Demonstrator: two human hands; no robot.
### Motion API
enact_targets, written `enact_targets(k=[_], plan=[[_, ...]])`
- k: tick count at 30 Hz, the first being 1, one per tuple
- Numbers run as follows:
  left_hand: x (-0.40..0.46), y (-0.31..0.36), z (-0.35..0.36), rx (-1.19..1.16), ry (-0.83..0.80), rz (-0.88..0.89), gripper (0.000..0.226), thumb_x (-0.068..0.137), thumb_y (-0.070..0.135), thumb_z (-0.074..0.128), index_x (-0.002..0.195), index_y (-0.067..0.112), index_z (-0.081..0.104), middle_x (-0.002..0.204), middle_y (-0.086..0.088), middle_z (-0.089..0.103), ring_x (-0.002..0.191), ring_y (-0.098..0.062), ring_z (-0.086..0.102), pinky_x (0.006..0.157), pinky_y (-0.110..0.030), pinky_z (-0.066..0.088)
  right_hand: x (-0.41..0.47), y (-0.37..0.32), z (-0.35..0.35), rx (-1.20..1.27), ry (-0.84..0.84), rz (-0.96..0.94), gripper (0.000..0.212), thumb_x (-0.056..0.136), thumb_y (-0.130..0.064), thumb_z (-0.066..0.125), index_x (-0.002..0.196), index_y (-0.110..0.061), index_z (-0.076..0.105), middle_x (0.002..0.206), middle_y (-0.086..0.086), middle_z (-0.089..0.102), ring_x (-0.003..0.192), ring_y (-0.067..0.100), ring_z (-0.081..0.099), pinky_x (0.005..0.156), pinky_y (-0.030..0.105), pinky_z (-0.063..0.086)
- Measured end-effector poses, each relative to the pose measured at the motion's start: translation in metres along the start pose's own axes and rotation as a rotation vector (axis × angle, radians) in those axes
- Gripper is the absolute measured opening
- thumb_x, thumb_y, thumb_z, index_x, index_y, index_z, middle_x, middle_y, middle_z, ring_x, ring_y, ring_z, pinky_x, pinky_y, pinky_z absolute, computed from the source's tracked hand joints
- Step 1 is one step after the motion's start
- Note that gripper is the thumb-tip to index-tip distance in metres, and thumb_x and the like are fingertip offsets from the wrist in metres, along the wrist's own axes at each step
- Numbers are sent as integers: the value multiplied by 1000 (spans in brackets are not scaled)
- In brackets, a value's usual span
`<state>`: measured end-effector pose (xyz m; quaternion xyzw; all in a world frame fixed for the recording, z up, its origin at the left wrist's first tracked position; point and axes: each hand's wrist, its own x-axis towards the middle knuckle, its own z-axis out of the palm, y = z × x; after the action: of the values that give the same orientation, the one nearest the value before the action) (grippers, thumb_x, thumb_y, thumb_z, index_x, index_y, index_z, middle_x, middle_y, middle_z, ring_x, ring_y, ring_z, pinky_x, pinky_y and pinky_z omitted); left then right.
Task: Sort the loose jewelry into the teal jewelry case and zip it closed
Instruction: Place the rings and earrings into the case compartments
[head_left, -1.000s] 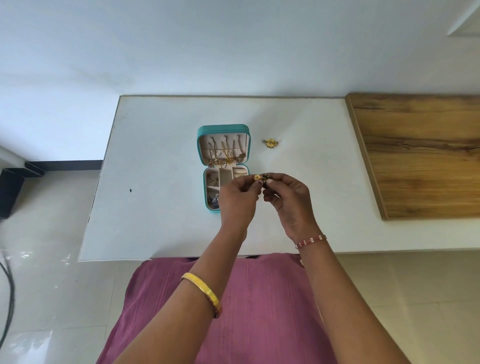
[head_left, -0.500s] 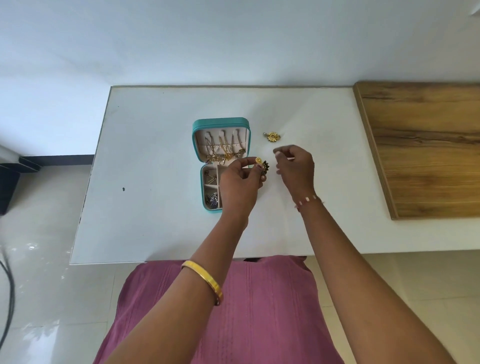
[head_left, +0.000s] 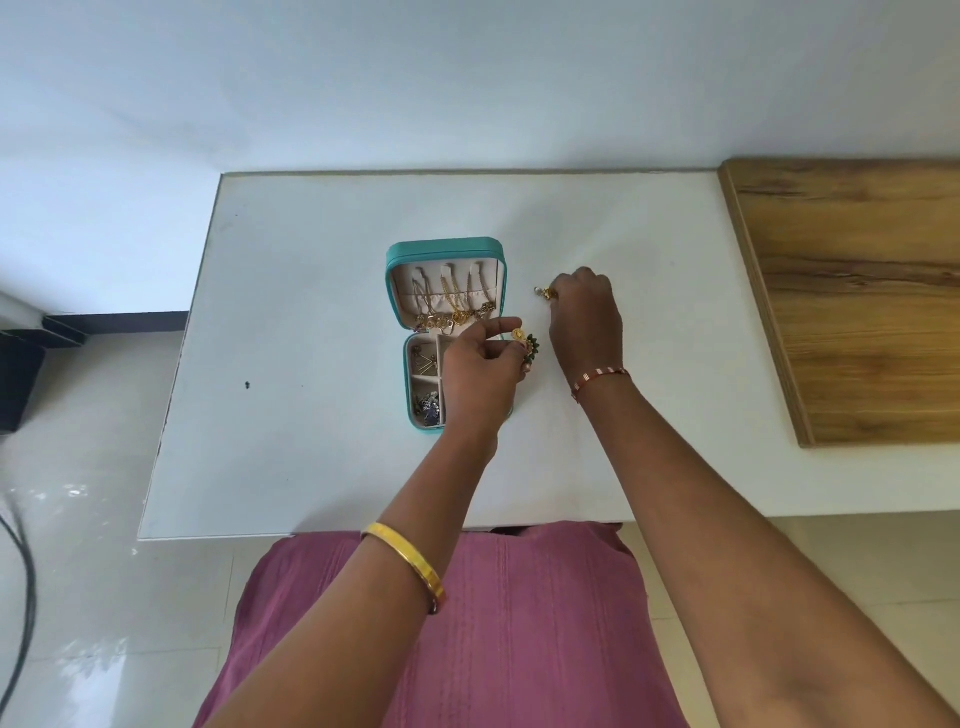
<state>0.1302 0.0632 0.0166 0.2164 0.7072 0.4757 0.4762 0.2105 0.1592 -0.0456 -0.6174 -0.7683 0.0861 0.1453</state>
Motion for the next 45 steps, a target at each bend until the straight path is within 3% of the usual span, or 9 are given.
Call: enact_targets(k=[4, 8, 13, 16, 19, 24, 31, 35, 45], plan=[[-6, -4, -8, -36, 4, -17, 23, 89, 2, 53, 100, 21, 60, 69, 11, 60, 64, -2, 59, 68, -18, 51, -12, 4, -4, 57, 48, 38, 21, 94, -3, 42, 100, 1, 62, 102, 19, 60, 99, 33, 53, 68, 32, 40], [-21, -18, -24, -122, -54, -67, 28, 87, -6, 53, 109, 10, 60, 79, -3, 62, 76, -15, 61, 79, -28, 53, -25, 0, -18, 526, 78, 325, 19, 88, -4, 47, 85, 3, 64, 90, 18, 67, 82, 31, 61, 69, 34, 50], [-43, -26, -51, -156, -111, -58, 29, 87, -8, 52, 105, 13, 61, 85, -7, 64, 83, -20, 61, 81, -28, 53, -51, -17, -50, 1134, -207, 669, 23, 91, -1, 49, 69, -6, 57, 73, 15, 58, 54, 21, 55, 51, 29, 55], [-56, -23, -63, -200, -102, -48, 29, 86, -9, 52, 97, 16, 62, 83, -10, 61, 78, -20, 60, 81, -29, 53, -66, -28, -69, 1323, -286, 724, 20, 91, -2, 46, 74, -3, 55, 74, 16, 61, 57, 25, 59, 53, 29, 55], [-72, -18, -72, -257, -113, -38, 26, 86, -9, 53, 105, 8, 59, 79, -10, 63, 75, -20, 63, 81, -28, 54, -85, -44, -84, 1429, -360, 740, 23, 93, -9, 41, 73, -4, 53, 60, 12, 66, 49, 20, 61, 46, 22, 51], [-95, -9, -88, -364, -98, -40, 27, 85, -9, 56, 108, 4, 56, 85, -15, 64, 78, -22, 65, 80, -27, 56, -116, -67, -105, 1404, -426, 675, 29, 91, -12, 49, 62, -10, 48, 61, 10, 57, 42, 13, 52, 41, 17, 40], [-119, -3, -108, -395, -67, -15, 22, 84, -2, 61, 105, 3, 58, 87, -13, 68, 75, -17, 68, 77, -27, 56, -145, -90, -131, 1278, -528, 426, 13, 88, -9, 58, 92, 1, 65, 68, 9, 57, 52, 15, 49, 44, 19, 44], [-128, -4, -115, -398, -36, -30, 16, 82, 0, 64, 94, 11, 61, 86, -10, 70, 84, -21, 68, 83, -28, 53, -158, -97, -136, 1152, -582, 274, 5, 85, -7, 63, 88, -8, 66, 74, 8, 61, 58, 16, 54, 51, 22, 49], [-129, -9, -115, -480, 4, -51, 10, 89, 8, 57, 92, 9, 67, 78, -5, 71, 74, -15, 69, 82, -27, 53, -169, -104, -126, 1029, -395, 204, 17, 83, -5, 66, 99, 2, 66, 68, 1, 59, 54, 13, 55, 50, 17, 52]])
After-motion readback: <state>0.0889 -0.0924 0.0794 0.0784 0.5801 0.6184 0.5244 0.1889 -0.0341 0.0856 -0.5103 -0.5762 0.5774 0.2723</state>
